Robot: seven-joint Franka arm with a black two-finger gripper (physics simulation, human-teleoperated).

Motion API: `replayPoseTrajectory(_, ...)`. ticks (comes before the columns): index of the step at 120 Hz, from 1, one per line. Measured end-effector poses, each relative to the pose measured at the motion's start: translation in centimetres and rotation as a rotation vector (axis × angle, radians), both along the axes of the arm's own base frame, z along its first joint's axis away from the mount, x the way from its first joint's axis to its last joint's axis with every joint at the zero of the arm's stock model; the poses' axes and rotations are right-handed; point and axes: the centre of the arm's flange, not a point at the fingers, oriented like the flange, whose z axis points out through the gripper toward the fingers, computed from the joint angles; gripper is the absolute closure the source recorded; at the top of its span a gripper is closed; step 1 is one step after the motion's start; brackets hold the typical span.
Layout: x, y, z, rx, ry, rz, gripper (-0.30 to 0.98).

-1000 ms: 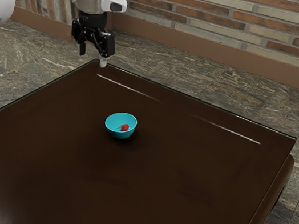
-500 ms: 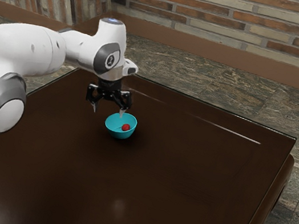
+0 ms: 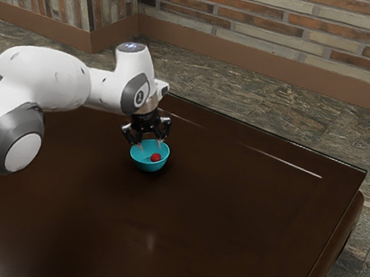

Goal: Take strawberry from the bowl

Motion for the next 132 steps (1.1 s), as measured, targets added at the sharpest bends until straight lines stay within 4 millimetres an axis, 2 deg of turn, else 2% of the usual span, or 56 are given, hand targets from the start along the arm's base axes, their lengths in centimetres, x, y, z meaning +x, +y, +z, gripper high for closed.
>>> replayPoseTrajectory(17,0.2,-0.9,-1.4,-0.015,-0.009,0.045,0.43)
replayPoseTrajectory(60,0.3,-0.8,-3.6,-0.017,-0.014,0.133,0.46)
replayPoseTrajectory(109,0.4,-1.0,-3.6,-0.022,-0.018,0.185,0.62)
replayPoseTrajectory(123,0.4,-1.3,-2.7,-0.027,-0.024,0.196,0.66)
replayPoseTrajectory(132,0.5,-1.3,-1.1,-0.035,-0.038,0.202,0.67)
